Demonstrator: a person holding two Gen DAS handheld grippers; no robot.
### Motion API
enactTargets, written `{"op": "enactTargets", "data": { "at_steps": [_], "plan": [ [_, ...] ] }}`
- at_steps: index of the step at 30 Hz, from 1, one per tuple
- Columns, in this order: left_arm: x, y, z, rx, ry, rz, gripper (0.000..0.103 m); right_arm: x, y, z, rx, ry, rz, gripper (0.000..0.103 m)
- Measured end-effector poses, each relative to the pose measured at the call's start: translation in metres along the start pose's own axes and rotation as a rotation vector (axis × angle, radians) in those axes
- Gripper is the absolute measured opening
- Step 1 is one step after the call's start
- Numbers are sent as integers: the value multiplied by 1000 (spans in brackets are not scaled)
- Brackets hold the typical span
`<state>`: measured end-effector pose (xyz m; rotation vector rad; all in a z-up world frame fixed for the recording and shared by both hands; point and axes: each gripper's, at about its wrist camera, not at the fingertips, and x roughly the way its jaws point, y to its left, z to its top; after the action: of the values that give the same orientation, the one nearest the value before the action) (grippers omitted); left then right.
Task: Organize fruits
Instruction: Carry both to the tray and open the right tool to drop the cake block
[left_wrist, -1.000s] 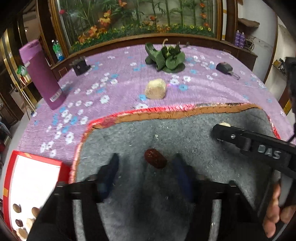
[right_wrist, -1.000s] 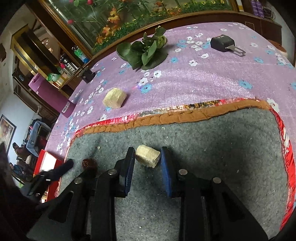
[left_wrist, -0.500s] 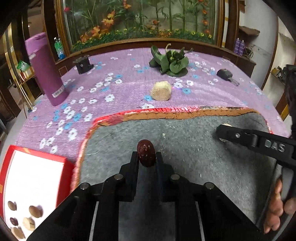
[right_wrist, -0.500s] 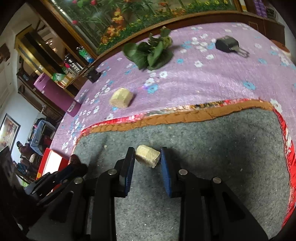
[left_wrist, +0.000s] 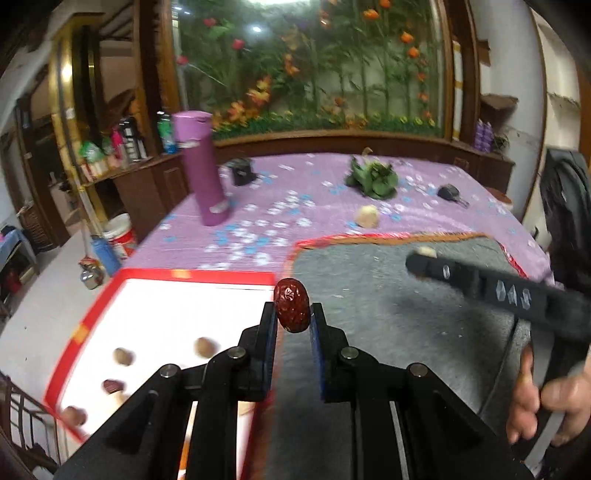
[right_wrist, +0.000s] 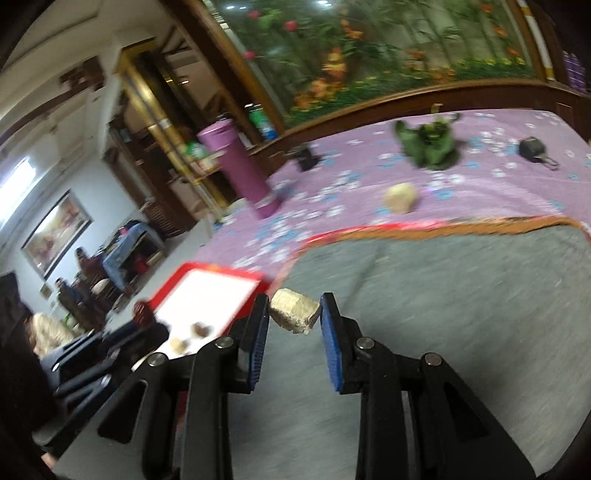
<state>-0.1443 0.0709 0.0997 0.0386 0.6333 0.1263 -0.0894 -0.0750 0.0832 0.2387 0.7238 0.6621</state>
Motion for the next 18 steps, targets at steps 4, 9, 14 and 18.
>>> {"op": "enactTargets", "data": {
  "at_steps": [4, 9, 14, 18],
  "plan": [
    [-21, 28, -10, -41, -40, 61, 16, -7, 42, -15, -56, -19, 49, 30],
    [-35, 59, -22, -84, -73, 126, 16, -6, 82, -32, -114, -21, 88, 30],
    [-42, 81, -29, -119, -87, 162, 16, 5, 113, -45, -167, 11, 107, 30],
    [-45, 94, -35, -135, -94, 183, 16, 11, 131, -50, -201, 26, 115, 30]
  ]
}}
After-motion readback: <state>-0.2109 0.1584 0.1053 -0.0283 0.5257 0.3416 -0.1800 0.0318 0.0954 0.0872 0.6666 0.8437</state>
